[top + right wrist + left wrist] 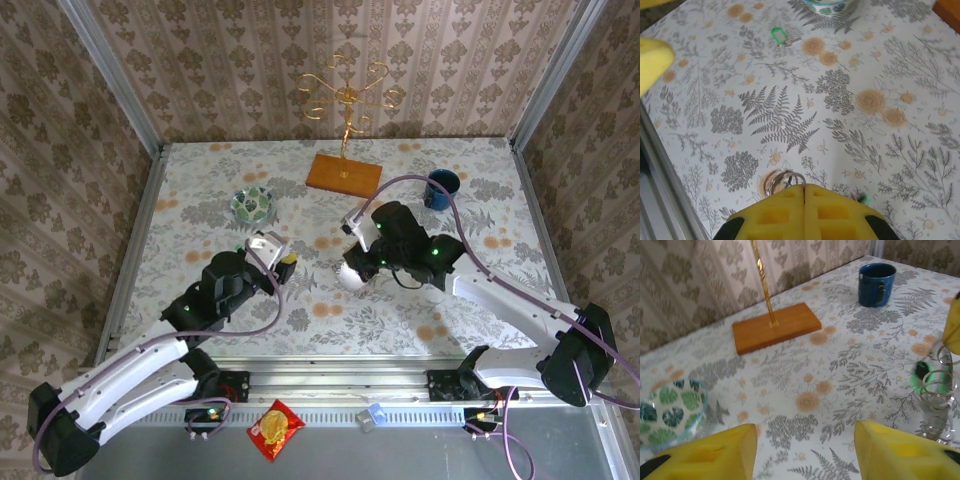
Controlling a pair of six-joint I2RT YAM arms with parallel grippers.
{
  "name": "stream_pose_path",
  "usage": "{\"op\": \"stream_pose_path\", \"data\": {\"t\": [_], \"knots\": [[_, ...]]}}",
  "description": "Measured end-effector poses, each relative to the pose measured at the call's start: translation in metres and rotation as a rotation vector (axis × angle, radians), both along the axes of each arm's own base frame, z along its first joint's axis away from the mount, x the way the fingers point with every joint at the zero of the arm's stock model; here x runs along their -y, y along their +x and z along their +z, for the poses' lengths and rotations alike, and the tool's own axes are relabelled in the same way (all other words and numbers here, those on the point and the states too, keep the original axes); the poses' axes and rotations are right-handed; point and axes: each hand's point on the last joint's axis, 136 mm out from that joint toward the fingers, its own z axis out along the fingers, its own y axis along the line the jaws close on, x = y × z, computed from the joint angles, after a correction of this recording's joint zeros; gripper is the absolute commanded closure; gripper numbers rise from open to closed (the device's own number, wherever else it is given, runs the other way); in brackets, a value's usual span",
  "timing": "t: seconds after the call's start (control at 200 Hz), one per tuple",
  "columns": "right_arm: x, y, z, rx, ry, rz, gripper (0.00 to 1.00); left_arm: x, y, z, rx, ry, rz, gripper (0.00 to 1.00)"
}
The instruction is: Put the keys on the keyring
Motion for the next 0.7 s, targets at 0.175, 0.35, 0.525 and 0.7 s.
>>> {"op": "stream_pose_path", "data": {"t": [0.175, 0.35, 0.525, 0.7], "knots": [[-0.004, -0.01, 0.0, 0.04, -0.037, 0.127, 1.0, 0.018, -0.007, 0.0, 0.094, 0.107, -0.153, 0.59], [-0.01, -0.021, 0.001, 0.066, -0.035, 0.24, 1.0, 0.033, -0.014, -0.016, 0.107, 0.173, -0.307, 0.64], [-0.017, -0.03, 0.004, 0.076, -0.012, 0.32, 1.0, 0.048, -0.029, -0.018, 0.109, 0.134, -0.49, 0.75], [-0.023, -0.039, 0.005, 0.086, 0.0, 0.379, 1.0, 0.059, -0.043, -0.017, 0.091, 0.07, -0.629, 0.76]]}}
